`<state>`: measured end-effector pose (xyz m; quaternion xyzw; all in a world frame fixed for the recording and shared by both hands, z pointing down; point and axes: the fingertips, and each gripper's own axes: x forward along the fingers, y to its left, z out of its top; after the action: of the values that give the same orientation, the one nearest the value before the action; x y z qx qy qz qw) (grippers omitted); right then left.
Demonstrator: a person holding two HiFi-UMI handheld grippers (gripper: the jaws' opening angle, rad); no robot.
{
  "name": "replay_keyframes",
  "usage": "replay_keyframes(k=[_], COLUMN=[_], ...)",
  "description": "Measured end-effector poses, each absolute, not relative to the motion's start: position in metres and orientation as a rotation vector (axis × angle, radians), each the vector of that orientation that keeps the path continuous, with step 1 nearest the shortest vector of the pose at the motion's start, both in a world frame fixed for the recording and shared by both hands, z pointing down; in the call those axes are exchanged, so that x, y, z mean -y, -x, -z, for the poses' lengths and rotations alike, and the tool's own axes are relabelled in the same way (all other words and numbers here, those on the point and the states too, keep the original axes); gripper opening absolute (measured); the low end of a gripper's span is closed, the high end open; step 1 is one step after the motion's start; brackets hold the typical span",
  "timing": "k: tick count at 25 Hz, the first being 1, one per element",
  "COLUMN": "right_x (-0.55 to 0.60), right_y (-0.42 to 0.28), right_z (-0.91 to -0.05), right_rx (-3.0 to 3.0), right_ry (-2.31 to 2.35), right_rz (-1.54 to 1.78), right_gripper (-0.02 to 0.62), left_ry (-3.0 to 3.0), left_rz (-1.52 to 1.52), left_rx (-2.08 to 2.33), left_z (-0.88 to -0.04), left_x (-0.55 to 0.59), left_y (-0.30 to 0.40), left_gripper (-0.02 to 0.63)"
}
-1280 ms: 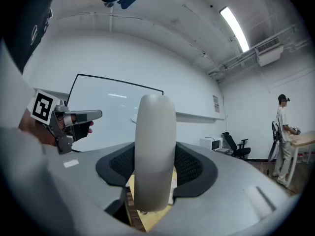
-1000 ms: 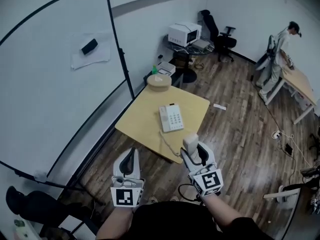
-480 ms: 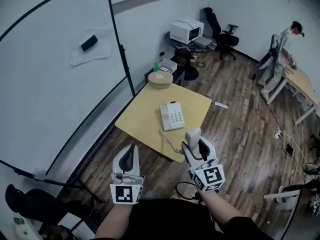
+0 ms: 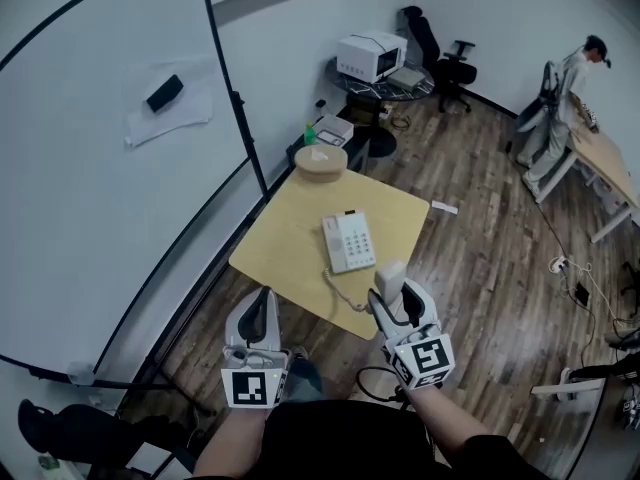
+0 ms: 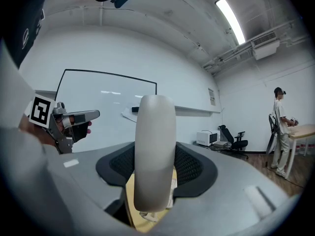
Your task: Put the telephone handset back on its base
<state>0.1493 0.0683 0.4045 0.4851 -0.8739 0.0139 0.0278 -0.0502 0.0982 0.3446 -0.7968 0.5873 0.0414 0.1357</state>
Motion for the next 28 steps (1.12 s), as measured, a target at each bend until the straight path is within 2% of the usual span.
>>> replay_keyframes(k=[12,28], right_x=[0.029,0.119], right_y=[-0.101,-0.071], right_z=[-0.425,-0.436], right_rx=[2.590,2.428], right_ry=[-1.540,-1.591], right_rz=[-0.082,-0.085], right_gripper=[0.230,0.230], left_ry=[2.414,2.557], left_rz=[-0.108,-0.155], left_rx=[-1.650,-1.511], left_z=[-0.360,-0.375], left_x=[0.045,0.158], left_y=[0.108,0.129], left_gripper=[0.000,0.000])
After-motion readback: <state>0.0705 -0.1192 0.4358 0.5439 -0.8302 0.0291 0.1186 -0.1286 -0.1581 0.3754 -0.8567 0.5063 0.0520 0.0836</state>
